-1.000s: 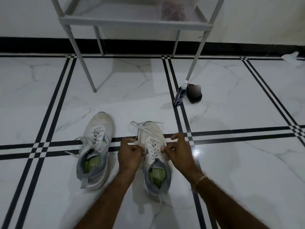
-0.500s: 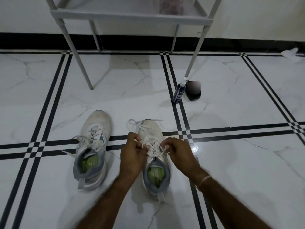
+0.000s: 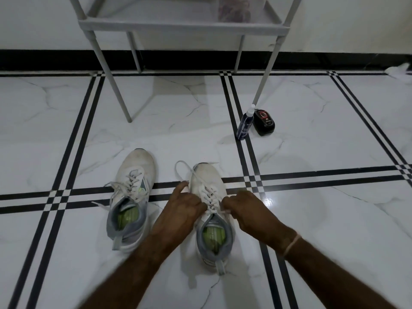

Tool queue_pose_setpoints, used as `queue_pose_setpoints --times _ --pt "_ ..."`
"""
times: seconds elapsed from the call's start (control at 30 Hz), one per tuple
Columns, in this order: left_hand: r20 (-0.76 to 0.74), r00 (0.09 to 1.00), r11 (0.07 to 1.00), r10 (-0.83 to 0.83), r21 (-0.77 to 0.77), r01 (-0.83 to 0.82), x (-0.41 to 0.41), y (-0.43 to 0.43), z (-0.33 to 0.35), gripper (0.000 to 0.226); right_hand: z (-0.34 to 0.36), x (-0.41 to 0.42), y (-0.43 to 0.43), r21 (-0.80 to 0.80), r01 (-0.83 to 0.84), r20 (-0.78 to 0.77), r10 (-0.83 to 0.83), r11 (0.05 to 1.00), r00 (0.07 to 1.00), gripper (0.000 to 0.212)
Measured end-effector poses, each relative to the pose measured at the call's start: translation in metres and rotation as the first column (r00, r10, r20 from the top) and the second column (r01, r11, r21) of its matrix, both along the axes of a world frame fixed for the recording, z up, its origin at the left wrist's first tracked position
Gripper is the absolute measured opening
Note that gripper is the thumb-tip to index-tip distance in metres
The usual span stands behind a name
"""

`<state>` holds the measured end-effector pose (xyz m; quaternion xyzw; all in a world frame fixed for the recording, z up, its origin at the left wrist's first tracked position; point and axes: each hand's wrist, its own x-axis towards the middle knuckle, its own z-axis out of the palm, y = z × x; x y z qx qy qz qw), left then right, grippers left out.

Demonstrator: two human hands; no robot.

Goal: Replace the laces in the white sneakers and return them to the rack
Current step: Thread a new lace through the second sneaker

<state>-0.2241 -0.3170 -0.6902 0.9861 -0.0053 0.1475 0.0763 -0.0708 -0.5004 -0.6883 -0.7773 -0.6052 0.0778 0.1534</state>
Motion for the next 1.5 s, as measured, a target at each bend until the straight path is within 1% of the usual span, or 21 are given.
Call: queue_pose_setpoints --times 0.07,0.1,0.17,0.23,0.3,0.37,0.43,0.5,0.6,0.67,0.73,0.8,0.9,0.97,1.07,1.17,1.2,1.23,1.27,1.37,1.5 --pt "-0.111 0.993 0.970 0.047 -0.234 -0.072 -0.005 0.001 -0.004 0.035 0.004 0.005 -0.001 -0.031 -0.054 -0.055 0.053 0.998 0.997 0.020" --pt "-0.184 0.979 0.910 0.088 -0.385 -0.154 -0.008 0.000 -0.005 0.030 0.007 0.007 0.000 -0.026 -0.073 -0.111 0.070 0.997 0.991 0.016" --pt "-0.297 0.949 0.689 0.109 -0.666 -0.287 -0.011 -0.002 -0.006 0.025 0.010 0.008 0.001 -0.006 -0.049 -0.314 0.045 0.999 0.948 0.022" --pt "-0.401 0.907 0.416 0.128 -0.809 -0.416 -0.012 -0.002 -0.006 0.032 0.008 0.007 -0.001 -0.042 0.029 -0.459 -0.045 0.999 0.887 0.027" --pt "-0.477 0.869 0.248 0.128 -0.833 -0.494 -0.014 -0.001 -0.008 0.033 -0.004 0.008 -0.007 -0.081 0.093 -0.493 -0.121 0.992 0.862 0.030" --pt "-0.533 0.837 0.185 0.128 -0.816 -0.548 -0.018 0.000 -0.013 0.035 -0.016 0.005 -0.013 -0.083 0.153 -0.509 -0.174 0.985 0.843 0.034" --pt "-0.588 0.802 0.070 0.104 -0.800 -0.595 -0.022 -0.001 -0.016 0.035 -0.020 -0.001 -0.020 -0.114 0.218 -0.595 -0.243 0.969 0.767 0.032" --pt "-0.612 0.786 -0.159 0.087 -0.787 -0.596 -0.025 -0.004 -0.014 0.032 -0.016 -0.011 -0.027 -0.150 0.274 -0.720 -0.295 0.950 0.628 0.028" --pt "-0.512 0.854 -0.561 0.097 -0.736 -0.378 -0.023 -0.007 -0.008 0.025 0.001 -0.025 -0.029 -0.106 0.398 -0.920 -0.241 0.911 0.308 0.029" --pt "-0.413 0.906 -0.685 0.093 -0.687 -0.242 -0.019 -0.014 -0.002 0.031 0.009 -0.034 -0.024 -0.096 0.482 -0.972 -0.186 0.871 0.143 0.027" --pt "-0.368 0.921 -0.721 0.128 -0.672 -0.168 -0.011 -0.019 0.004 0.038 0.012 -0.036 -0.015 -0.081 0.528 -0.984 -0.151 0.845 0.090 0.023" --pt "-0.376 0.907 -0.713 0.189 -0.688 -0.136 -0.003 -0.021 0.010 0.033 0.013 -0.038 -0.005 -0.031 0.545 -0.990 -0.102 0.838 0.101 0.018" --pt "-0.435 0.870 -0.618 0.234 -0.757 -0.212 0.007 -0.021 0.012 0.023 0.015 -0.038 0.007 -0.005 0.584 -0.992 -0.077 0.812 0.099 0.026" --pt "-0.478 0.844 -0.526 0.245 -0.796 -0.299 0.011 -0.021 0.013 0.020 0.021 -0.037 0.015 0.006 0.615 -0.986 -0.098 0.788 0.135 0.031" --pt "-0.498 0.819 -0.466 0.284 -0.818 -0.336 0.014 -0.025 0.014 0.020 0.022 -0.034 0.019 0.056 0.662 -0.945 -0.175 0.747 0.277 0.028" --pt "-0.512 0.795 -0.509 0.325 -0.803 -0.310 0.014 -0.027 0.013 0.020 0.021 -0.031 0.018 0.228 0.623 -0.732 -0.290 0.748 0.617 0.020" --pt "-0.520 0.784 -0.521 0.337 -0.797 -0.305 0.015 -0.027 0.012 0.019 0.020 -0.030 0.019 0.250 0.576 -0.689 -0.276 0.778 0.671 0.022" --pt "-0.526 0.779 -0.528 0.342 -0.793 -0.304 0.015 -0.028 0.011 0.019 0.022 -0.031 0.019 0.230 0.556 -0.713 -0.251 0.799 0.655 0.026" --pt "-0.525 0.780 -0.526 0.341 -0.794 -0.305 0.015 -0.028 0.010 0.019 0.025 -0.031 0.020 0.189 0.561 -0.772 -0.231 0.806 0.592 0.031" --pt "-0.507 0.800 -0.497 0.320 -0.809 -0.314 0.014 -0.027 0.007 0.017 0.030 -0.028 0.020 0.069 0.604 -0.925 -0.176 0.794 0.337 0.040" --pt "-0.498 0.808 -0.452 0.316 -0.827 -0.333 0.015 -0.028 0.007 0.016 0.025 -0.030 0.020 -0.007 0.627 -0.997 -0.057 0.779 0.060 0.036"
